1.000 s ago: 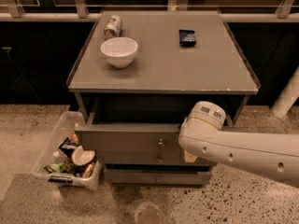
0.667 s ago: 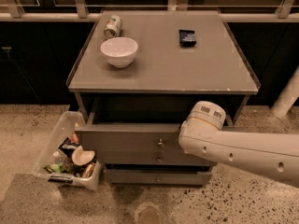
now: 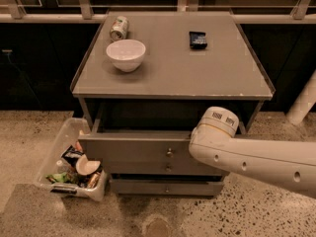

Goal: Open top drawer

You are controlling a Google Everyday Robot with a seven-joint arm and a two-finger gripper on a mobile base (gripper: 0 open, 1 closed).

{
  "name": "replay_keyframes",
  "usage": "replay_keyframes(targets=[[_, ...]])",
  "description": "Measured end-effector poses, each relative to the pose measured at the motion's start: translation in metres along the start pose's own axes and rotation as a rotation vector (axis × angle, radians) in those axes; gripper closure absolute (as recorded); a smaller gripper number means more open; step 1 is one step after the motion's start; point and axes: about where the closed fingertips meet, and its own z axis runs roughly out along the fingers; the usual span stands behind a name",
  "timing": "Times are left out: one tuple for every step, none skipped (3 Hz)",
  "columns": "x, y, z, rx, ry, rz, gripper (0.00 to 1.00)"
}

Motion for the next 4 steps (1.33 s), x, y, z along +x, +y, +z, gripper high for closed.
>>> replay_keyframes(targets=[[0.000, 0.000, 0.000, 0.000, 0.000, 0.000, 1.00], [0.003, 0.006, -0.004, 0.011, -0.012, -0.012, 1.00], [0.002, 0.005, -0.013, 0.038, -0.021, -0.017, 1.00], [0.003, 0.006, -0.015, 0.039, -0.021, -0.017, 1.00]])
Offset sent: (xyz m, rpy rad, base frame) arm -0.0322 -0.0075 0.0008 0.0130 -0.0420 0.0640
